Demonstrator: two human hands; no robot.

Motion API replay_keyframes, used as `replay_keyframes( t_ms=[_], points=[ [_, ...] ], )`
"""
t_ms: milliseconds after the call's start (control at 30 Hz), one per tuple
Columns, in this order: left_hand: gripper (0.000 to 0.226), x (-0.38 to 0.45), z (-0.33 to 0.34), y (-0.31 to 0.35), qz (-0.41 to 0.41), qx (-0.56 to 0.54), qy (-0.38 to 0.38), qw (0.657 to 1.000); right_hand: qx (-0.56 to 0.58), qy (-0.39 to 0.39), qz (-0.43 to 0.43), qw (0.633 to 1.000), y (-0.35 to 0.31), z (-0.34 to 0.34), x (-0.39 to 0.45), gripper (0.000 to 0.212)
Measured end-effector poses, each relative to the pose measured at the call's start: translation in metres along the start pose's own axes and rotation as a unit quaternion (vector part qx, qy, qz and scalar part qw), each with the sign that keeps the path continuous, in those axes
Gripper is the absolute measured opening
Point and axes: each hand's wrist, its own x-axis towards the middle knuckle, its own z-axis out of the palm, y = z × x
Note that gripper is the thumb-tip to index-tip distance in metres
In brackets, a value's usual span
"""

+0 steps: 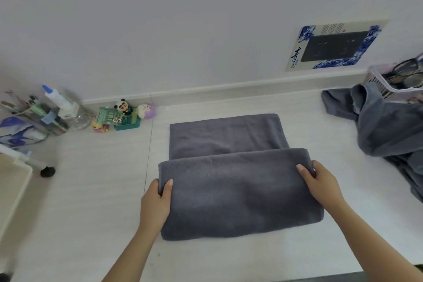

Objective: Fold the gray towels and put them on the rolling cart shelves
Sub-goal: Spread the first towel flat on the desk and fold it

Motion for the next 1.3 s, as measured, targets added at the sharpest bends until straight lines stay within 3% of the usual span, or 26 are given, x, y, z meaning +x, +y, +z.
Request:
replay_keyframes(
  t_ms=[67,167,300,367,533,667,767,967,1300],
  points=[
    [0.035,-0.001,0.006,-0.012,-0.040,0.027,-0.046,0.998,-0.006,-0.044,0.042,0.998,0.012,0.003,-0.001,0.029],
    [0.041,-0.011,0.016,-0.022,-0.085,0.013,-0.078,0.993,-0.015,-0.103,0.104,0.989,0.024,0.006,-0.005,0.043],
    [0.032,-0.029,0.022,-0.026,-0.097,0.044,-0.078,0.991,-0.107,-0.129,0.086,0.982,0.032,0.008,-0.019,0.038],
    [0.032,-0.035,0.023,-0.030,-0.080,0.048,-0.051,0.994,-0.133,-0.106,0.062,0.984,0.035,0.009,-0.025,0.034],
    [0.031,-0.039,0.015,-0.037,-0.028,0.044,-0.020,0.998,-0.052,-0.017,0.061,0.997,0.040,0.004,-0.037,0.029],
    [0.028,-0.043,0.020,-0.047,-0.015,0.151,-0.077,0.985,-0.105,-0.053,0.079,0.990,0.048,0.008,-0.048,0.040],
    [0.029,-0.049,0.026,-0.047,-0.009,0.189,-0.065,0.980,-0.094,-0.065,0.088,0.990,0.052,0.010,-0.057,0.039],
    [0.032,-0.051,0.031,-0.047,-0.012,0.120,0.011,0.993,0.003,0.018,0.058,0.998,0.049,0.013,-0.078,0.031],
    [0.032,-0.025,0.032,-0.010,0.011,0.008,0.072,0.997,0.079,0.087,0.018,0.993,0.024,0.017,-0.045,0.028]
  ],
)
